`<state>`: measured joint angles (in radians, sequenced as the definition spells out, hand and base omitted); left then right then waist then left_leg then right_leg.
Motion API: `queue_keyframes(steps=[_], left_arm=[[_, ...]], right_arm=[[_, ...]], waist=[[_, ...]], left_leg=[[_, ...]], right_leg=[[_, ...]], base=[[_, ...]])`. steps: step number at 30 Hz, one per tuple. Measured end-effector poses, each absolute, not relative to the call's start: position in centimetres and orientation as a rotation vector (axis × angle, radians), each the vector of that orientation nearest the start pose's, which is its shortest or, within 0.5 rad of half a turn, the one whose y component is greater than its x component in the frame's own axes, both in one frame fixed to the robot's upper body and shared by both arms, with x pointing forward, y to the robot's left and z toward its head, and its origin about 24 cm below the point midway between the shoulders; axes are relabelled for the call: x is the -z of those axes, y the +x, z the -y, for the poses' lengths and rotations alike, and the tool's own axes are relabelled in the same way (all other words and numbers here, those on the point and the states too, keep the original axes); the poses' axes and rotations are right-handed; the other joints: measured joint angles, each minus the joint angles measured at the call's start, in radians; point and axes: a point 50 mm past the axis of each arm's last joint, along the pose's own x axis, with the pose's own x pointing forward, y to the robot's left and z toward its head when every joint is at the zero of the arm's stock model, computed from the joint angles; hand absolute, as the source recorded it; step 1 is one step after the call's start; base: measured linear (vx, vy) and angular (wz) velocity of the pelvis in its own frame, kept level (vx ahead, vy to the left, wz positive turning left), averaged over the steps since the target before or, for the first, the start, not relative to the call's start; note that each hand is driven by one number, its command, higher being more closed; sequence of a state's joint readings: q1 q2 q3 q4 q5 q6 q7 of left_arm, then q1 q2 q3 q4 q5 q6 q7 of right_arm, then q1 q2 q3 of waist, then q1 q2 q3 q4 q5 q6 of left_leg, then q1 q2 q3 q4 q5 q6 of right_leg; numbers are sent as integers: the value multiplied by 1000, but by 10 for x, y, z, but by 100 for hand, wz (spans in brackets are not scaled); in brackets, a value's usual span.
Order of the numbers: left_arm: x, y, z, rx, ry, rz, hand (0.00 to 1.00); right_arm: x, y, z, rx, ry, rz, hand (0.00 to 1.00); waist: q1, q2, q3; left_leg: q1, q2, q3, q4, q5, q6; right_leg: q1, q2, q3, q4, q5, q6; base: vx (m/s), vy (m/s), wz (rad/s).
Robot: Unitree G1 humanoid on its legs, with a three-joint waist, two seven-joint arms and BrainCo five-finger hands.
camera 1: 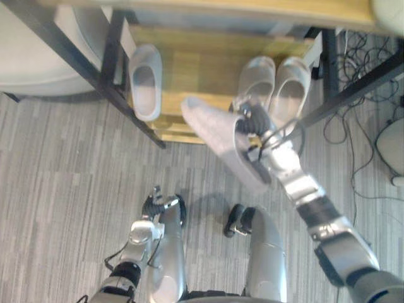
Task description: Organize the slippers on the shoe rack
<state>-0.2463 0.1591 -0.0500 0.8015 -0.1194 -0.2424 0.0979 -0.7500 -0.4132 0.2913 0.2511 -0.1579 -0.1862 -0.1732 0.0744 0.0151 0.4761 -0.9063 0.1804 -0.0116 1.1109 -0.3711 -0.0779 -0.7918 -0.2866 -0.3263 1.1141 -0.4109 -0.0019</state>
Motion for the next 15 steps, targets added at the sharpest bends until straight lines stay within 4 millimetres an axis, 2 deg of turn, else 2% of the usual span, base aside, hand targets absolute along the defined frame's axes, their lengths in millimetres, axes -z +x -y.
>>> queue_keyframes(steps=[2, 6, 7, 12, 15], left_arm=[[36, 277, -190, -134, 57, -267, 0], [20, 285, -188, -149, 12, -192, 0], [15, 287, -185, -145, -2, -168, 0], [5, 290, -179, -155, -52, -121, 0], [4, 291, -176, -159, -72, -115, 0]], right_arm=[[-227, 348, 121, -93, -585, 730, 100], [-238, 349, 120, -59, -563, 753, 100], [-247, 350, 123, -19, -544, 768, 100], [-280, 351, 128, 56, -510, 844, 100], [-290, 361, 129, 97, -510, 825, 100]], waist=[[18, -2, 12], [41, -2, 13], [50, -2, 14], [72, -2, 14], [80, -2, 14]], left_leg=[[-68, 1, -8, 69, -21, 5], [-154, -2, -35, 124, -29, 8], [-181, -9, -45, 144, -29, 8], [-237, -24, -64, 169, -27, 5], [-245, -35, -69, 169, -21, -5]], right_leg=[[-60, -19, 1, 71, -35, 4], [-118, -36, -22, 123, -53, -3], [-134, -52, -30, 149, -62, -10], [-173, -71, -45, 183, -75, -12], [-174, -84, -53, 191, -84, -11]], base=[[-82, 33, 4], [-64, 37, 12], [-32, 21, 23], [-21, 15, 14], [0, 9, 15]])
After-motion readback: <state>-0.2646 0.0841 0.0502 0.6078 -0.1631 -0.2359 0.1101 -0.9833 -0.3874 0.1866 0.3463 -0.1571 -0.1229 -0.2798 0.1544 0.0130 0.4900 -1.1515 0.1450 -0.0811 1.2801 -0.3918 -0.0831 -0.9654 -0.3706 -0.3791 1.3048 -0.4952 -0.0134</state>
